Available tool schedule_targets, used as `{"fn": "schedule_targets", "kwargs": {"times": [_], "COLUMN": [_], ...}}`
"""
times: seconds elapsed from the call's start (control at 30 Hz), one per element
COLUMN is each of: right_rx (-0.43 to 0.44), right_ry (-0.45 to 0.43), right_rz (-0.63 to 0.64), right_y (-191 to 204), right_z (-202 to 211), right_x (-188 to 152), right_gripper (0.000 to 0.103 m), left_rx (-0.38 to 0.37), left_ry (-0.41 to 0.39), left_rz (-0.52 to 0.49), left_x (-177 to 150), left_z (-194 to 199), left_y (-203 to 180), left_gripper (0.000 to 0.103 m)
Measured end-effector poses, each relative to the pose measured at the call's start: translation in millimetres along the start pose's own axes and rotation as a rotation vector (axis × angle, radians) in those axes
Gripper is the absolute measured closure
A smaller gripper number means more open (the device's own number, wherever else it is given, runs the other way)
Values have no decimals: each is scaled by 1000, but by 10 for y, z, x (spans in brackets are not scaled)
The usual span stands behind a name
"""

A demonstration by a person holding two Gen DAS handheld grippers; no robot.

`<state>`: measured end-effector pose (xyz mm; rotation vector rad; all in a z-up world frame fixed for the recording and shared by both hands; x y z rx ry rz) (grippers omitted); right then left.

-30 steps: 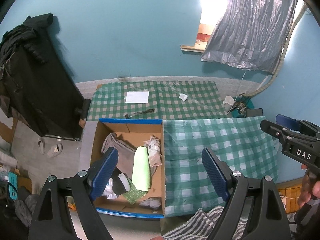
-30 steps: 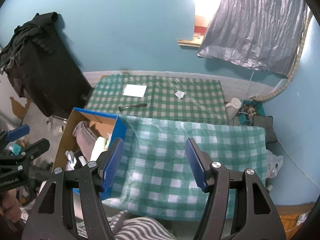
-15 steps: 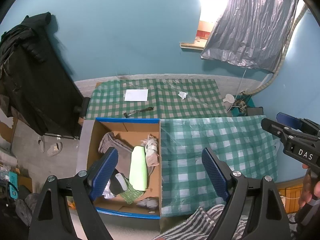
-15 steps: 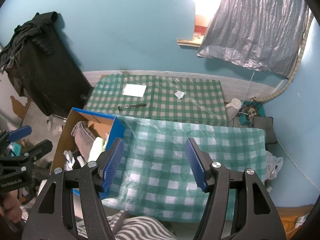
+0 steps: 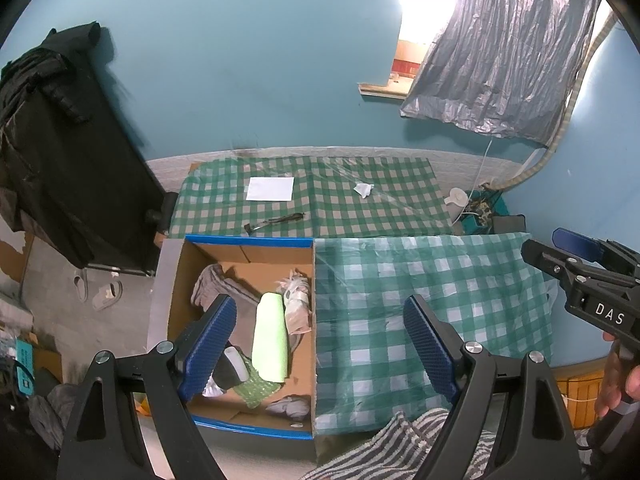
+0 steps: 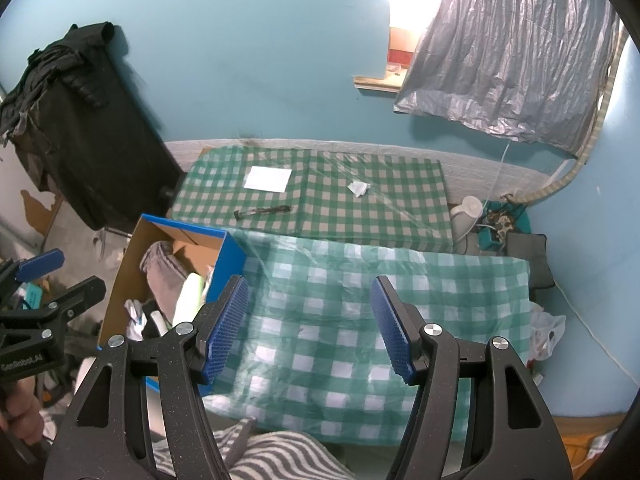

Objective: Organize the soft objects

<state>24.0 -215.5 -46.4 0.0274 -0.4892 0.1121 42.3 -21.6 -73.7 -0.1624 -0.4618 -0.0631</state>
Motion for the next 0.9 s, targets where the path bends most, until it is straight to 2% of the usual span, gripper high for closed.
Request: {"fn": "schedule_targets", "kwargs": {"times": [0.9], "right_rx": [3], "right_ry": [2], "right_rz": [-2], "right_y": [-42], "right_z": [-5], "right_x": [8], "right_gripper": [40], "left_rx": [11], "left_ry": [-1], "left_rz": [-5], "left_x": [-75], "left_z": [-69], "left_y": [-145], "left_gripper": [16]}}
Point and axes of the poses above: each gripper's, at about its wrist camera, not at the fingertips, and z roughly against the way its jaws point, y to its left, x to its top, the point moved 6 cm from there along -z, roughly the way its jaws point, and after that the axes turned 14 degrees about z, right-handed, at the moved point
